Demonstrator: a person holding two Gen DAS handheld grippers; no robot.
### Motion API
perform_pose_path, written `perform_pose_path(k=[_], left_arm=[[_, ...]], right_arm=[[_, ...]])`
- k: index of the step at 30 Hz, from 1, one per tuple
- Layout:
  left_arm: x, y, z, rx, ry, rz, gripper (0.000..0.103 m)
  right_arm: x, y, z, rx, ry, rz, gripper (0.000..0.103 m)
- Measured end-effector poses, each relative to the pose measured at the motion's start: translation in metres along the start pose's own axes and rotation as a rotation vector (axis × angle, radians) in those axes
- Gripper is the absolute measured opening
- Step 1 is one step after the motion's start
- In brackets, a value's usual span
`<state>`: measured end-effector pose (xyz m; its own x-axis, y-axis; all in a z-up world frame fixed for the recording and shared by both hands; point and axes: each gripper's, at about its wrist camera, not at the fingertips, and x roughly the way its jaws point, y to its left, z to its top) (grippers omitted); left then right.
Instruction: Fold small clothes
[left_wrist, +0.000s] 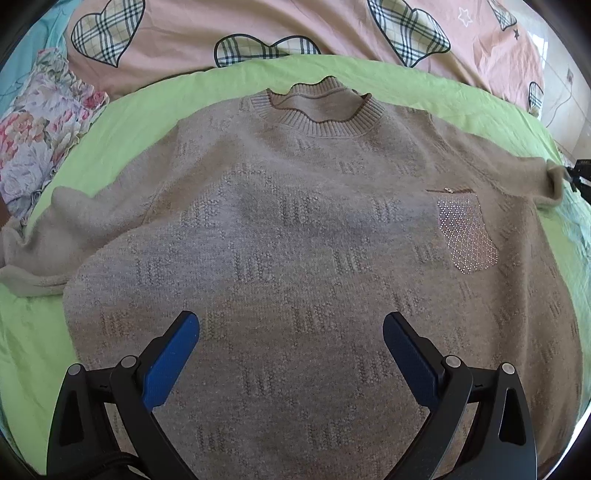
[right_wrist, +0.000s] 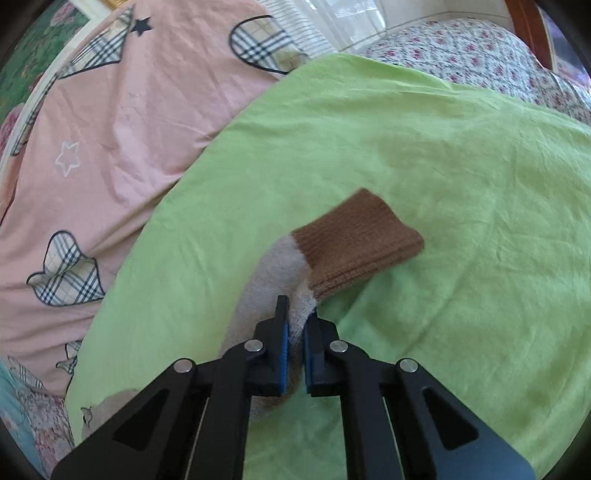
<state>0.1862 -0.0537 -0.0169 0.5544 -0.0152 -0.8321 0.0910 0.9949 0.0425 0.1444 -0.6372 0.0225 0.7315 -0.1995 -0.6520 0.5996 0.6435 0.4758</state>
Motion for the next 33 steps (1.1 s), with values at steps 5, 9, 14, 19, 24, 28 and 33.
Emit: perform_pose_path(k=[5,9,14,19,24,28,33], left_arm=[[-0.006,0.007,-0.005,-0.018,-0.006,-0.020,0.100],[-0.015,0.016,-0.010,-0.032,-0.020,-0.028,0.100],[-0.024,0.036,-0.018,-0.080,-0.032,-0.042,0.100],[-0.023,0.054,-0.024,-0.118,-0.034,-0.073,0.100],[-0.026,0.074,-0.028,-0.170,-0.035,-0.152,0.100],[-0.023,0.078,-0.020,-0.188,-0.034,-0.221,0.100],[-0.006,0.066,0.003,-0.191,-0.018,-0.293,0.100]], right_arm=[[-0.019,0.074,-0.039,-0.173,0.028,0.119,0.007],[-0.026,0.141,-0.086,-0.325,0.085,0.226,0.007],[-0.031,0.219,-0.163,-0.452,0.211,0.410,0.007],[-0.022,0.287,-0.256,-0.540,0.365,0.561,0.007],[-0.005,0.329,-0.324,-0.593,0.475,0.621,0.007],[0.006,0.344,-0.349,-0.626,0.523,0.627,0.011],[0.005,0.336,-0.353,-0.612,0.548,0.620,0.059]])
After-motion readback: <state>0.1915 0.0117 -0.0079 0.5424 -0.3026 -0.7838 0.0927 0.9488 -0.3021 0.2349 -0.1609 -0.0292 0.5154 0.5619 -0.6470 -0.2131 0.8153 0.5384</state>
